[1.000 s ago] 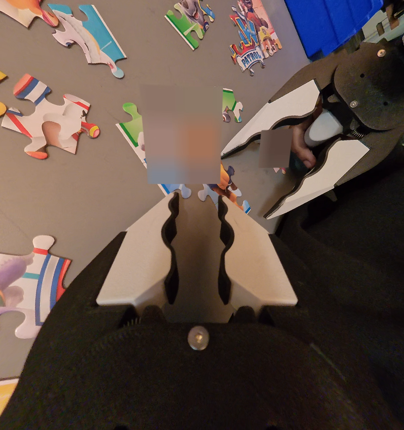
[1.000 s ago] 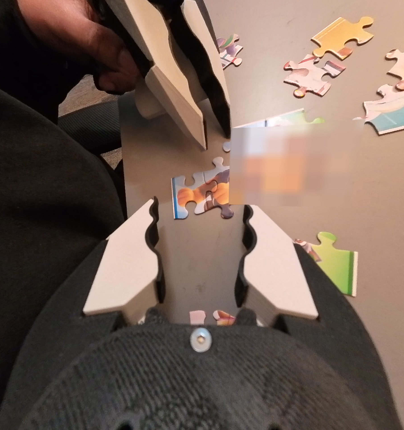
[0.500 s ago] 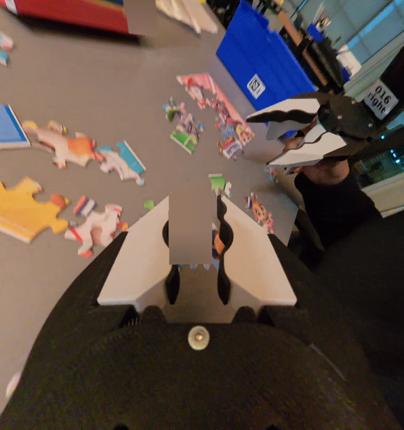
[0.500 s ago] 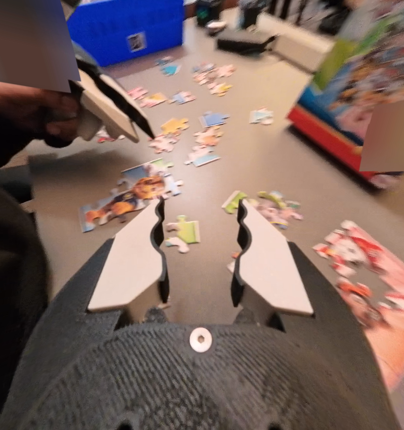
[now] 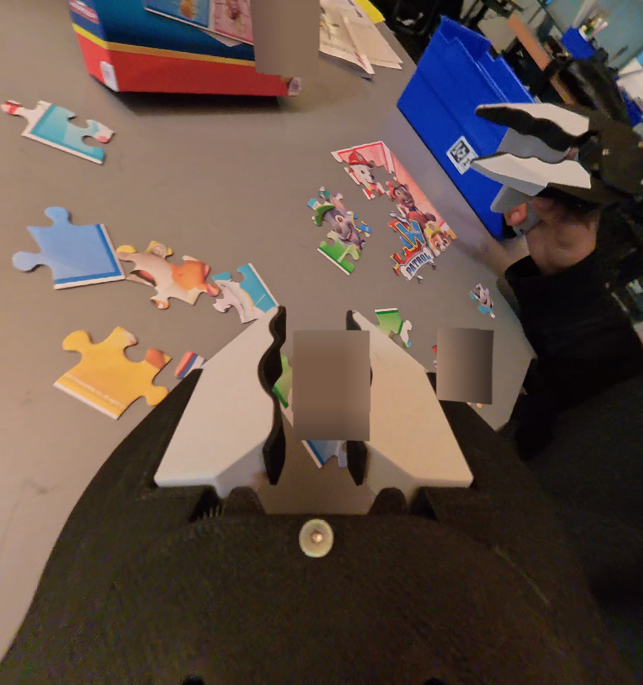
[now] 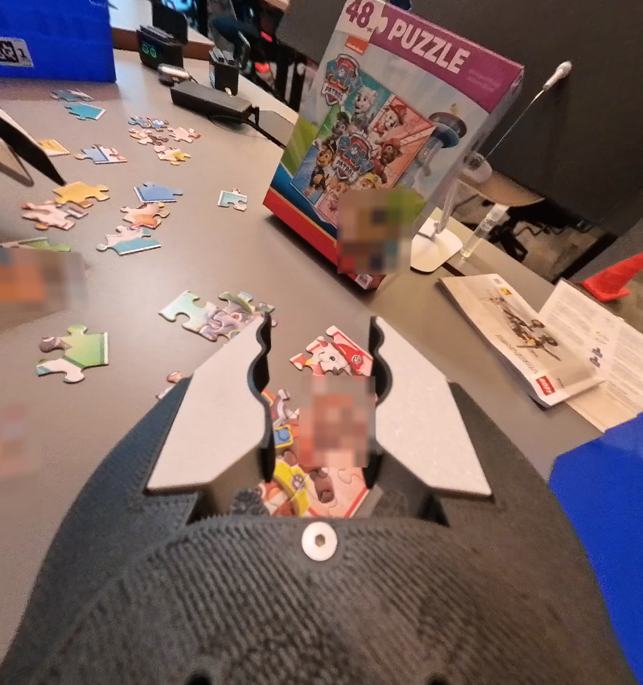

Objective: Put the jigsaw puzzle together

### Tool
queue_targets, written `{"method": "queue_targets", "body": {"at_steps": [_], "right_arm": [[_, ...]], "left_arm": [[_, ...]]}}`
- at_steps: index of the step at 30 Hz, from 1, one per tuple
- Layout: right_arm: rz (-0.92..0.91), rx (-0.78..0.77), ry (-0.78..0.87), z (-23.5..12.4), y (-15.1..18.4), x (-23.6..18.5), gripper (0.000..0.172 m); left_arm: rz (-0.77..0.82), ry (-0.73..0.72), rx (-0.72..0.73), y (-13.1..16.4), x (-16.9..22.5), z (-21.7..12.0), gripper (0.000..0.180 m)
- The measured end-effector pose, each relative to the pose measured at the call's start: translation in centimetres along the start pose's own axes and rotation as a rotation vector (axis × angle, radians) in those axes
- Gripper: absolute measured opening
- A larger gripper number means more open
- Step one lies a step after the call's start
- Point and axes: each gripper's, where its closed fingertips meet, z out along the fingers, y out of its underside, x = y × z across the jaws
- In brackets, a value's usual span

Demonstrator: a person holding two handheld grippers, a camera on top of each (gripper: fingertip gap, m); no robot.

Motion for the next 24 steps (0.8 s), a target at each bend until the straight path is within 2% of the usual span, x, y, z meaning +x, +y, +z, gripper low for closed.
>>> {"method": "queue_targets", "body": {"at_steps": [4, 8, 14, 19, 24], "right_arm": [[0.096, 0.174, -0.084, -0.3, -0.3, 0.0, 0.050], [0.127, 0.183, -0.081, -1.2, 0.3, 0.8, 0.054], [0.125, 0.182, -0.057, -1.6, 0.4, 1.0, 0.053], [0.131, 0.175, -0.077, -1.3, 0.5, 0.4, 0.053], [0.156, 0.180, -0.084, -1.2, 0.5, 0.4, 0.052]], "left_arm": [[-0.061, -0.026, 0.041, -0.7, -0.7, -0.6, 0.030], [-0.068, -0.038, 0.059, -1.5, -0.5, -0.2, 0.031], [-0.028, -0.084, -0.005, -1.5, -0.7, 1.5, 0.031], [-0.007, -0.040, -0.003, -2.0, 0.5, 2.4, 0.031], [-0.012, -0.001, -0.013, -1.2, 1.4, 2.8, 0.031]]}}
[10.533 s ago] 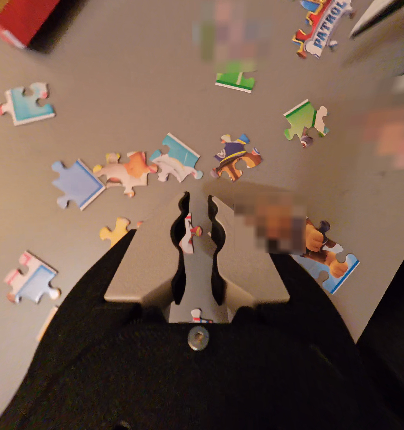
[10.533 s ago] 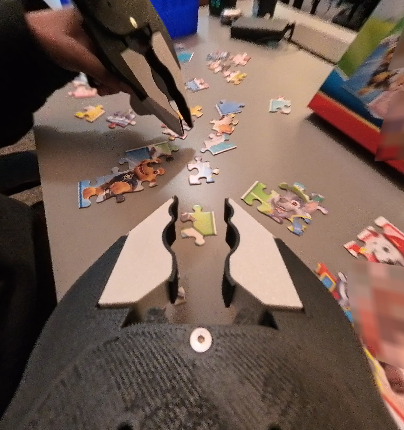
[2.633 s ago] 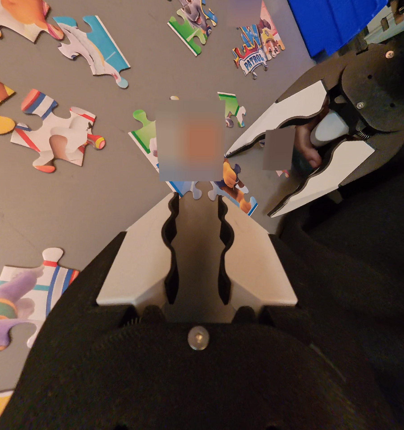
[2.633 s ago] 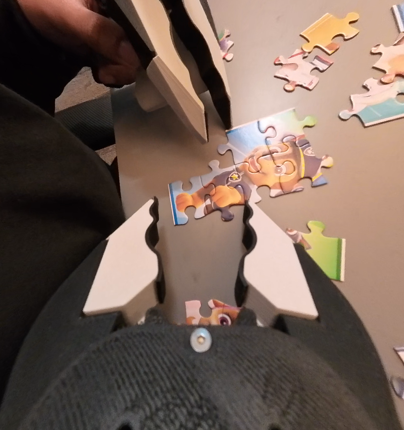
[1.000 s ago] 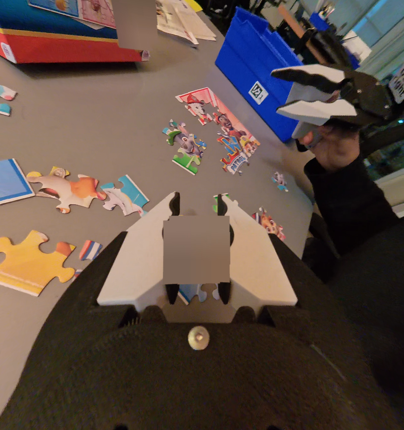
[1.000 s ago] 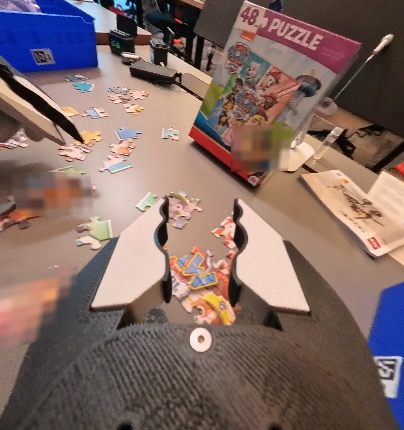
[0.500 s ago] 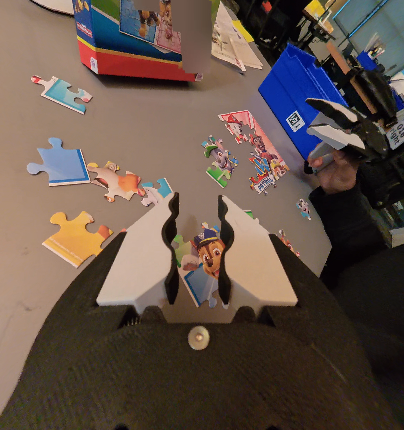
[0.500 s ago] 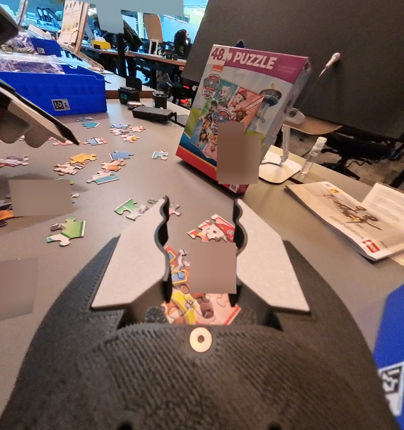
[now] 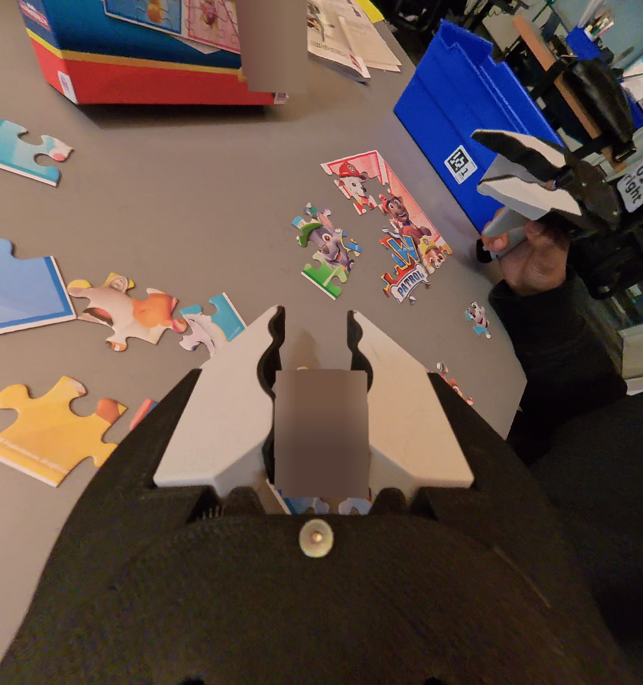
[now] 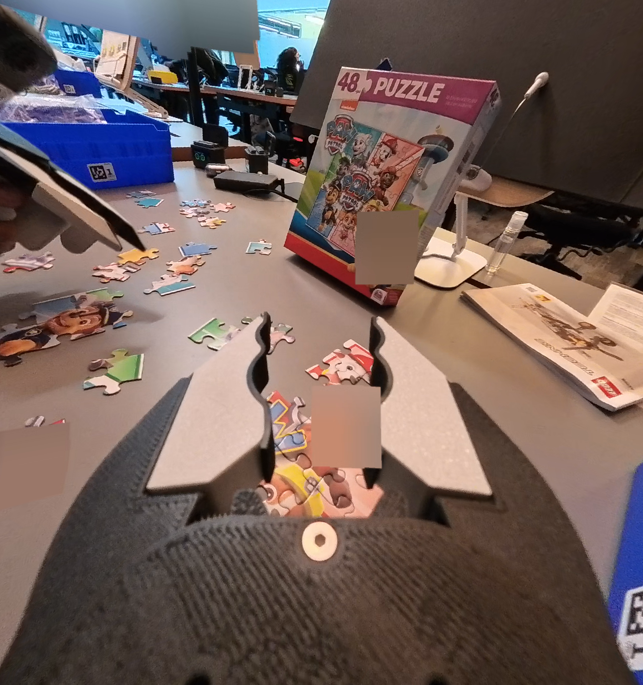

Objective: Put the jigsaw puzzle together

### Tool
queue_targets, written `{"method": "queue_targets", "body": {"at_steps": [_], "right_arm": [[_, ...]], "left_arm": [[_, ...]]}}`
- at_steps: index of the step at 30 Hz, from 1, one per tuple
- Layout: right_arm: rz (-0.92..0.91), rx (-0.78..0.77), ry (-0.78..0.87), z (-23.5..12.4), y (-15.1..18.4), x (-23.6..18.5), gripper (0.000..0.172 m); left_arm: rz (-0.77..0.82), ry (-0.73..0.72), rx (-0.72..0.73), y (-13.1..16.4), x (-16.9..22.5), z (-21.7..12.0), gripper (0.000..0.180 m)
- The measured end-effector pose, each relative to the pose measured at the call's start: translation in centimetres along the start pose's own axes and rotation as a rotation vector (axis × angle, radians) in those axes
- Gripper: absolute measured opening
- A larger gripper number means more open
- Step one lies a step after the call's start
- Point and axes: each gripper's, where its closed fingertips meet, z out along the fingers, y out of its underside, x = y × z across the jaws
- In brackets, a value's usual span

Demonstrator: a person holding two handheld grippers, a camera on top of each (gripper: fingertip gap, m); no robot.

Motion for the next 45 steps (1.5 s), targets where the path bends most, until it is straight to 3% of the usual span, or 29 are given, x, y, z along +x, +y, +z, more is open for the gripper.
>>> {"method": "queue_targets", "body": {"at_steps": [14, 20, 45], "right_arm": [[0.065, 0.067, 0.012, -0.6, -0.8, 0.9, 0.052], [0.104, 0.111, -0.002, -1.0, -1.5, 1.1, 0.056], [0.101, 0.183, 0.086, -2.5, -2.6, 2.7, 0.053]], "left_arm": [[-0.015, 0.047, -0.026, 0.9, 0.7, 0.6, 0.033], [0.038, 0.003, -0.071, 1.5, 0.5, 1.3, 0.036], [0.050, 0.013, -0.087, 1.7, 1.2, 1.8, 0.041]]}}
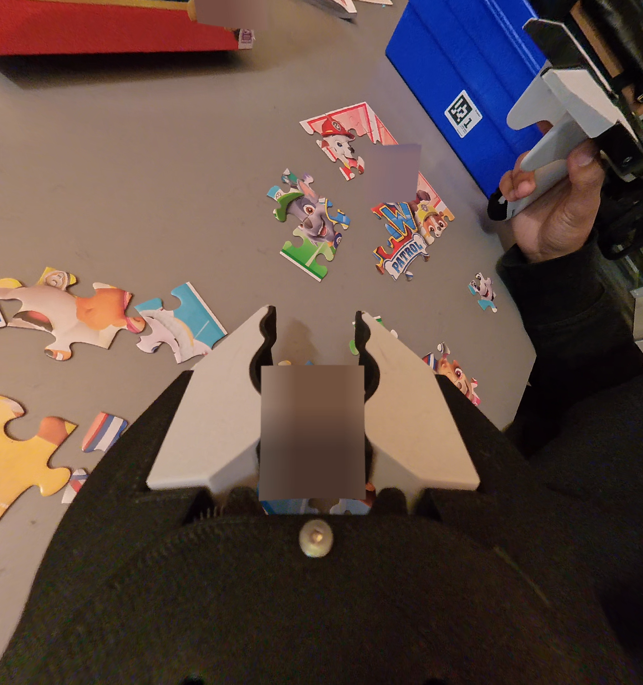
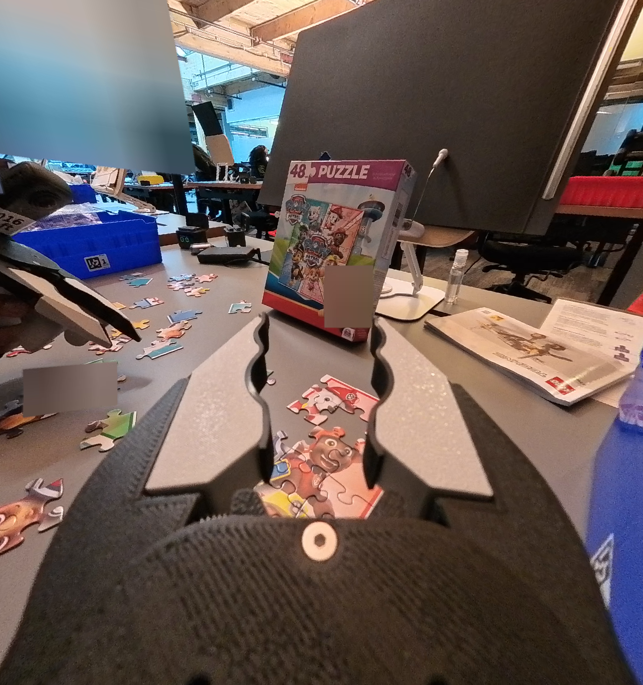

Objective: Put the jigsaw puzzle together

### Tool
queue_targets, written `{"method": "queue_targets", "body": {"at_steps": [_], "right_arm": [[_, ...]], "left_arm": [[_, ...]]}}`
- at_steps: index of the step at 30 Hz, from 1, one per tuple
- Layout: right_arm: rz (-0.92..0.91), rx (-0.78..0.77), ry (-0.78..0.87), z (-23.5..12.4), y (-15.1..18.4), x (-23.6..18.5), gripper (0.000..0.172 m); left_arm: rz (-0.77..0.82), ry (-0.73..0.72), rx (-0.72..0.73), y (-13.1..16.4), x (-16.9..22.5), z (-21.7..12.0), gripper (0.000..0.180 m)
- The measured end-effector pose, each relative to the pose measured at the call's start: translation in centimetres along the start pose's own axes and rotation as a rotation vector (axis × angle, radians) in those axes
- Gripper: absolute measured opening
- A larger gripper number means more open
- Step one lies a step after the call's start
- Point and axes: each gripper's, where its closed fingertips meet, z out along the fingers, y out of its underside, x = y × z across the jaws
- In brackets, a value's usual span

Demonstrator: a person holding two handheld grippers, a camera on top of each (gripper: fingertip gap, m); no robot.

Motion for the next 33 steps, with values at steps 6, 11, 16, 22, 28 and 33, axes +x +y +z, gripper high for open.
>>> {"method": "queue_targets", "body": {"at_steps": [6, 11, 16, 22, 28, 33], "right_arm": [[0.001, 0.001, 0.002, 0.0, 0.0, 0.0, 0.053], [-0.003, -0.001, 0.002, 0.0, 0.0, 0.0, 0.053], [-0.004, 0.003, 0.004, -0.1, -0.1, 0.0, 0.053], [-0.006, 0.007, 0.007, -0.1, -0.3, 0.1, 0.053], [-0.020, 0.005, 0.010, -0.2, -0.3, 0.0, 0.053], [-0.019, 0.011, 0.013, -0.2, -0.5, 0.0, 0.053]], "left_arm": [[0.003, 0.001, -0.004, 0.1, 0.1, 0.1, 0.041], [0.005, 0.002, -0.010, 0.2, 0.2, 0.3, 0.041], [0.008, 0.002, -0.014, 0.2, 0.2, 0.4, 0.042], [0.010, 0.004, -0.019, 0.2, 0.3, 0.6, 0.043], [0.052, -0.035, -0.012, -0.3, 0.5, 1.6, 0.060], [0.130, -0.086, -0.020, -1.5, 0.9, 3.5, 0.062]]}}
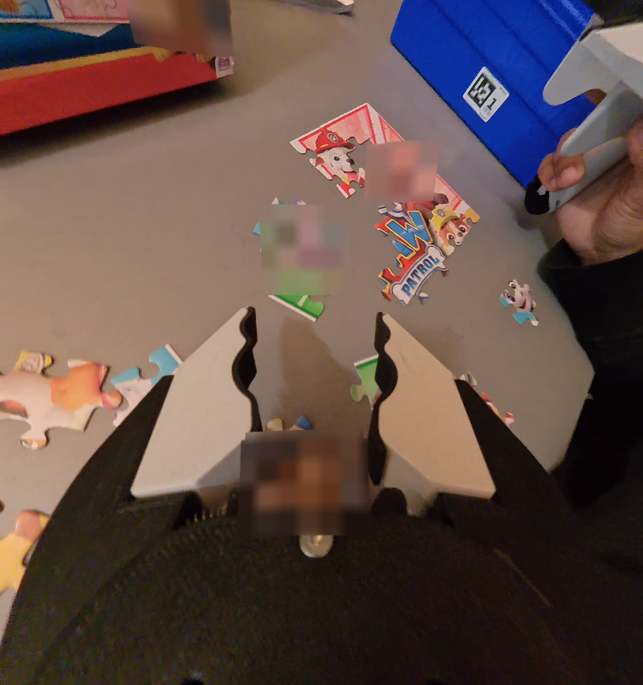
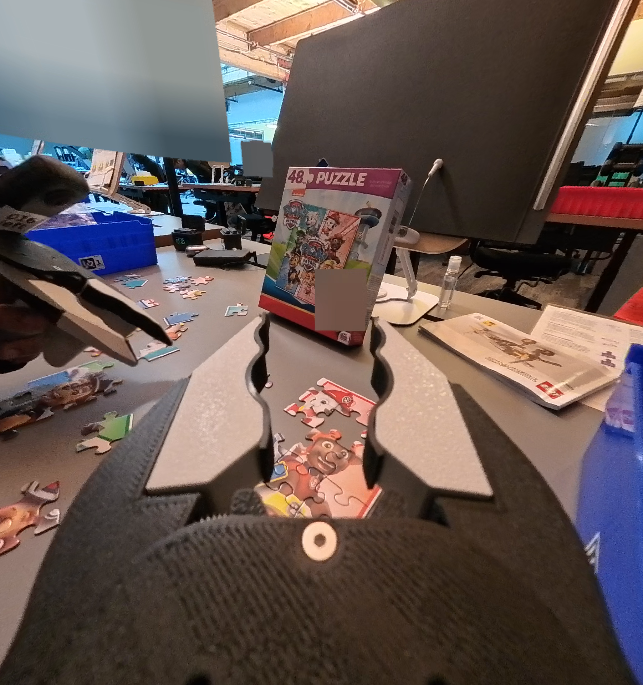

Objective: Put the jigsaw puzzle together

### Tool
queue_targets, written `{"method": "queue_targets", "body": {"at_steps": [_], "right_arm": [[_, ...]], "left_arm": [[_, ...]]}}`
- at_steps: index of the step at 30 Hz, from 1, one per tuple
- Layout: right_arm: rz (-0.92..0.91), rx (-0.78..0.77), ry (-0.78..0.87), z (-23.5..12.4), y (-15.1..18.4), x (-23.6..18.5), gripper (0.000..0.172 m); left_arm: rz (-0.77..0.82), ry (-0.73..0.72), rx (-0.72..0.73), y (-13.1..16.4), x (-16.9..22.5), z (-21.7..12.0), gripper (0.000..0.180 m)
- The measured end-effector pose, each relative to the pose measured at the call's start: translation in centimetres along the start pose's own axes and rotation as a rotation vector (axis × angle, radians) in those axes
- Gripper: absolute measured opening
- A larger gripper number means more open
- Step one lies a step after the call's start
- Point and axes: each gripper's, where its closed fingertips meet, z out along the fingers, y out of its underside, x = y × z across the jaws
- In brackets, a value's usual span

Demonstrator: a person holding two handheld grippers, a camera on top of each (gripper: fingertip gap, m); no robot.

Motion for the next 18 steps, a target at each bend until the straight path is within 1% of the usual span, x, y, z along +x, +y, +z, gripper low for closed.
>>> {"method": "queue_targets", "body": {"at_steps": [4, 7, 11, 18], "right_arm": [[0.013, 0.011, 0.000, -0.1, -0.2, 0.1, 0.053], [0.021, 0.014, -0.004, -0.1, -0.2, 0.1, 0.053], [0.019, 0.010, -0.013, 0.0, -0.1, -0.1, 0.053], [0.029, 0.015, -0.034, 0.1, -0.2, -0.5, 0.053]], "left_arm": [[0.087, -0.089, -0.064, -0.2, -0.6, 2.0, 0.062], [0.108, -0.158, -0.134, 0.3, -1.5, 3.2, 0.062], [0.082, -0.131, -0.144, 0.4, -1.0, 4.3, 0.062], [0.106, -0.145, -0.146, 0.0, -1.0, 5.5, 0.066]]}}
